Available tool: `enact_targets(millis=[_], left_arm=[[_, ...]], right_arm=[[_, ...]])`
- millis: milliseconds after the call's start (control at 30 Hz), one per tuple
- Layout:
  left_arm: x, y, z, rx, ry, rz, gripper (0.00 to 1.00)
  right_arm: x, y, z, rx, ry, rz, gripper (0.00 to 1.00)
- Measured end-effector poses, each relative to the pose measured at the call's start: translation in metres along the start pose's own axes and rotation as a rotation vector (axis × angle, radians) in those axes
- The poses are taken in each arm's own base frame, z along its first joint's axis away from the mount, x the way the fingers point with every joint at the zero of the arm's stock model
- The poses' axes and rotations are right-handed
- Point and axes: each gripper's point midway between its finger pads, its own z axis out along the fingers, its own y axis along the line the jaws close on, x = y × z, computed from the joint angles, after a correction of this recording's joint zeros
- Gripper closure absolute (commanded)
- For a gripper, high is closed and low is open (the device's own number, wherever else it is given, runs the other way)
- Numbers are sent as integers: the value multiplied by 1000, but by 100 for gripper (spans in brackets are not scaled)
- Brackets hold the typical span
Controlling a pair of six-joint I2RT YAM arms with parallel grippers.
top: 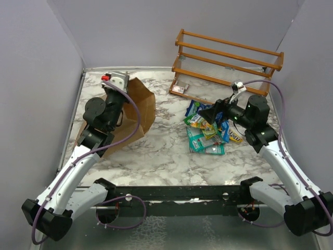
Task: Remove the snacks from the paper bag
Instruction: Place the snack at the center of the board, then adjust the paper bag at the center of the board.
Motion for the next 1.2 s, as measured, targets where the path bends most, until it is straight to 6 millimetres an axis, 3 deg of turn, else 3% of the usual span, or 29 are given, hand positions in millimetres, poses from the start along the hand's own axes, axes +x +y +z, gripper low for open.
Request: enact_targets(millis=[100, 200, 267, 400, 500, 567, 833, 1000, 1200], left_arm=[[-4, -53, -5, 318, -45, 68, 100], [-3, -100, -29, 617, -90, 85, 100], [13, -122, -52, 779, -79, 76, 100], [76, -148, -112, 1015, 38, -4, 100], [109, -154, -151, 1105, 126, -70, 100], [115, -154, -167, 1134, 149, -97, 100], [95, -147, -192, 1147, 107, -146, 100], [82, -140, -184, 1083, 79, -132, 100], [31, -116, -145, 866, -18, -137, 100]], right_arm=[[1, 12, -2, -64, 20, -13, 1], [4, 22, -5, -120, 38, -20, 1], [4, 29, -8, -145, 38, -26, 1], [3, 38, -16, -184, 29, -40, 1], [11, 42, -17, -211, 49, -32, 1], [20, 41, -17, -216, 69, -19, 1], [25, 41, -17, -216, 79, -14, 1], [24, 41, -19, -215, 75, -17, 1], [24, 37, -22, -176, 69, -21, 1]])
